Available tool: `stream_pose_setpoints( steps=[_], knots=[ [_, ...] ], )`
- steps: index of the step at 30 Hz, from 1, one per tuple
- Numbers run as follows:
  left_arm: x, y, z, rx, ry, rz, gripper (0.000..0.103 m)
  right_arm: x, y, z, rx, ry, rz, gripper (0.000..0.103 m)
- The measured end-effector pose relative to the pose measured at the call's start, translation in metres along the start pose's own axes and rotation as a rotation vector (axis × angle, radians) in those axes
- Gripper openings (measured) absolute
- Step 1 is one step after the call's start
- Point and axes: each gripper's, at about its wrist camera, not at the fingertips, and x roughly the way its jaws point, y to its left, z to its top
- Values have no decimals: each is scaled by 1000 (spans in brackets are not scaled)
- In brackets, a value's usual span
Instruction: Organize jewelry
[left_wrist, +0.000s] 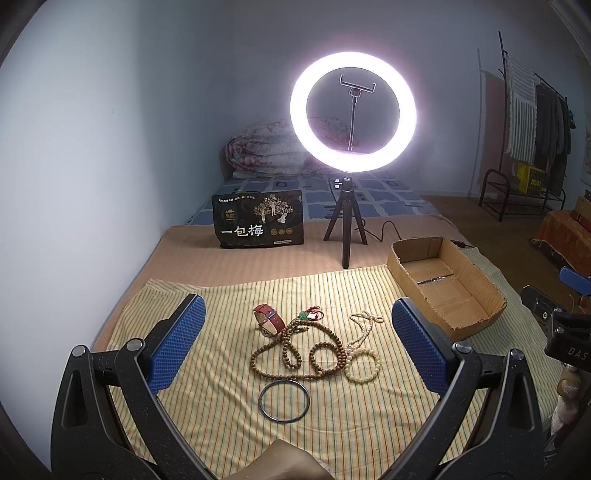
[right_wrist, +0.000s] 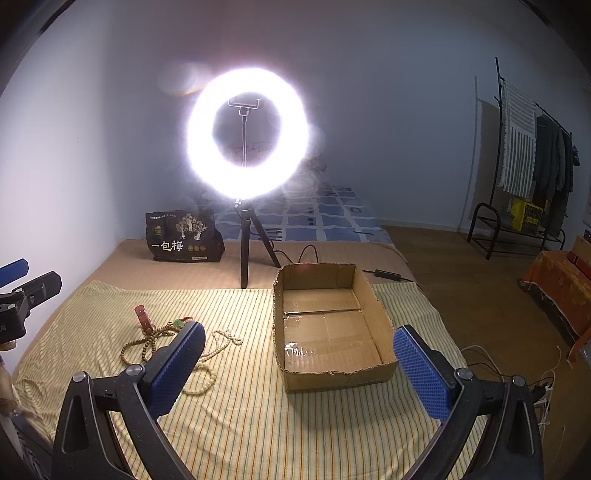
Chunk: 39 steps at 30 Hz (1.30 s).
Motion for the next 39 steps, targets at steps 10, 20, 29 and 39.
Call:
stream_pose_setpoints(
  steps=[10,20,29,39],
  knots=[
    [0,0,0,0,2,1,103,1,0,-1,-2,3,0,103],
    [7,5,-6,-4,21,4,103,6,4,-4,-17,19,0,103],
    [28,13,-6,-20,82,1,103,20,7,-9,-46,98,34,103],
    [53,33,-15,-47,163,-2,103,42,17,-18,-3,168,216,103]
  ],
)
